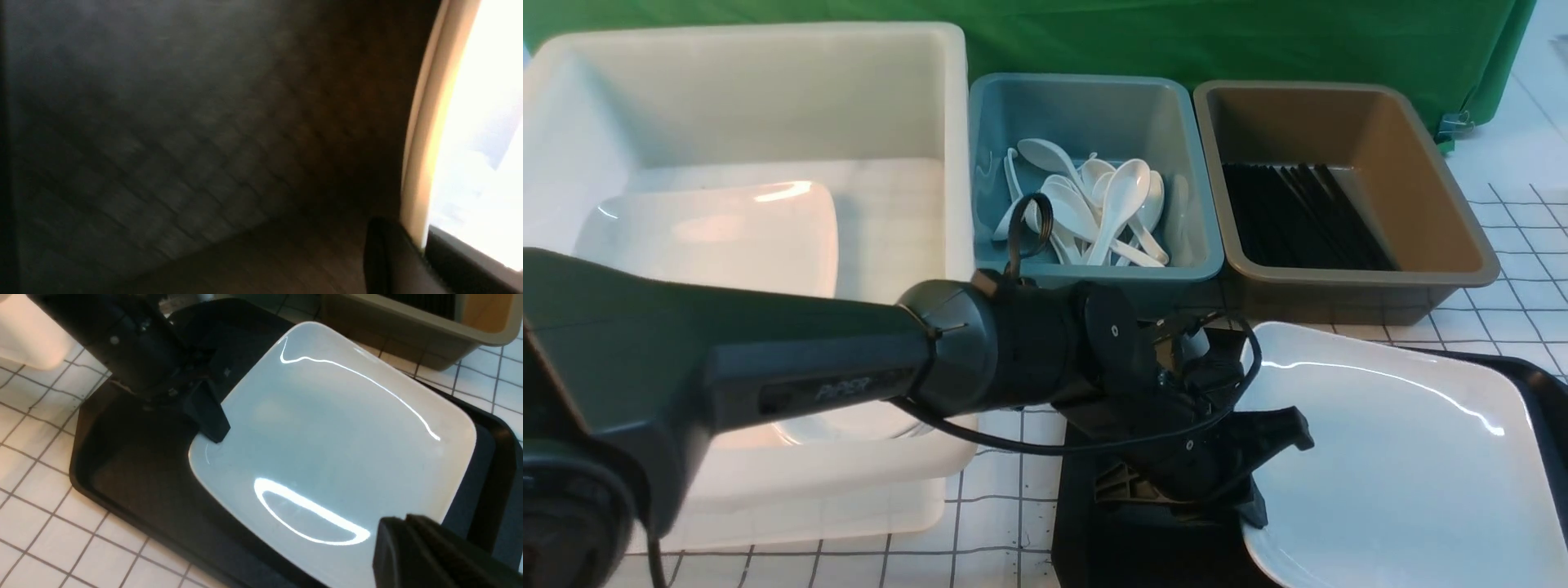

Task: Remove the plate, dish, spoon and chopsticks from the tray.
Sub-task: Use the left arm to grab a plate from the dinner plate, then use the left arm to put the plate into the large storage box on the left

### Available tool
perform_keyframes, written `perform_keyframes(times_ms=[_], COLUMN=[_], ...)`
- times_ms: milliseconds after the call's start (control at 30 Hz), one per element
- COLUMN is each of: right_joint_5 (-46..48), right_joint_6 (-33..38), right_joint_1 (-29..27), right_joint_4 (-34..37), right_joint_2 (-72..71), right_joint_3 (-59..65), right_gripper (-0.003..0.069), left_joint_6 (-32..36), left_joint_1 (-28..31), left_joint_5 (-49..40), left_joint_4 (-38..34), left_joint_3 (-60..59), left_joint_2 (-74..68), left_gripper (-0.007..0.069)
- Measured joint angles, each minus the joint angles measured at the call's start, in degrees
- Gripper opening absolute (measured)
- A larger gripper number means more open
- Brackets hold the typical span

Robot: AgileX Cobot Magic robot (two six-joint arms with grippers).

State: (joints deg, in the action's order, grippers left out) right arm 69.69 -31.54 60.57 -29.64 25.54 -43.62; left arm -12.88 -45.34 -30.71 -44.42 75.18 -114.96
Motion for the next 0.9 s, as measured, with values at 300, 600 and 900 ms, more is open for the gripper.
perform_keyframes(times_ms=[300,600,900], right_joint_5=[0.0,-0.1,-0.1], right_joint_6=[0.0,0.0,0.0], right_joint_1=[0.0,0.0,0.0], right_joint_4=[-1.3,-1.7,-1.9], right_joint_2=[0.0,0.0,0.0], right_joint_3=[0.0,0.0,0.0], right_gripper=[0.0025,0.0014,0.0013], left_joint_6=[1.0,1.2,1.4], left_joint_1=[0.0,0.0,1.3], left_joint_5=[-0.7,-2.4,-1.7], left_joint_4=[5.0,6.9,7.5], left_joint_3=[0.0,-0.1,-0.1], left_joint_2=[9.1,12.1,16.7], left_gripper=[0.0018,0.0022,0.0028])
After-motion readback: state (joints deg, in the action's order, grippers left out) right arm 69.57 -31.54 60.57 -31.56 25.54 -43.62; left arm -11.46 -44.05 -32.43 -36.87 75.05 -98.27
